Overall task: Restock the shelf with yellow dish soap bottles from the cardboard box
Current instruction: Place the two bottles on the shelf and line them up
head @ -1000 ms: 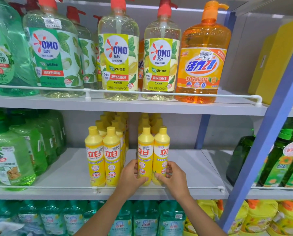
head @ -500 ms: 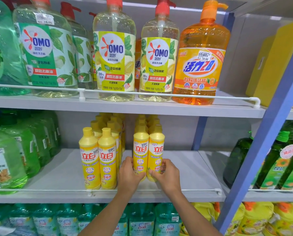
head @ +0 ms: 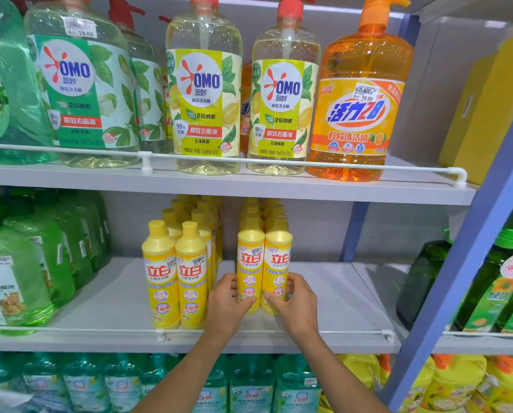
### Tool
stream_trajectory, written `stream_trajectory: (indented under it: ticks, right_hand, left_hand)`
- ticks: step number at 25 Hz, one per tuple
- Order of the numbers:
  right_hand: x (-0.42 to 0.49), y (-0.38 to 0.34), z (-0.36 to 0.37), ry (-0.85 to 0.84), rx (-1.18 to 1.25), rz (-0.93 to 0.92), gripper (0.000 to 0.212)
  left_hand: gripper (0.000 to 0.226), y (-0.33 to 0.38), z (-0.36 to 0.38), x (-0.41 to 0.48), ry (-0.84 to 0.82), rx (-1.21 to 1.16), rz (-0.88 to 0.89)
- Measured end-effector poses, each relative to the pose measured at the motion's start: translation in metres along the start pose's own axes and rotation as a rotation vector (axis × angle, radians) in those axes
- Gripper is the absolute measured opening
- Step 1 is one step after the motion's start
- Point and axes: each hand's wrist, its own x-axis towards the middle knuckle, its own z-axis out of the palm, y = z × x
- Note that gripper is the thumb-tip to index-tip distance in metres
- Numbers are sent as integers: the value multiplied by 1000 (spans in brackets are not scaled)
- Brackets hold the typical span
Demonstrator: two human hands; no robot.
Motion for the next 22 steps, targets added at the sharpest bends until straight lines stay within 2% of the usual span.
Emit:
stream_trajectory:
  ticks: [22]
  right_hand:
    - [5, -2, -7, -75, 17, 12, 55]
  left_hand:
    - [52, 8, 1, 4, 50, -5, -7]
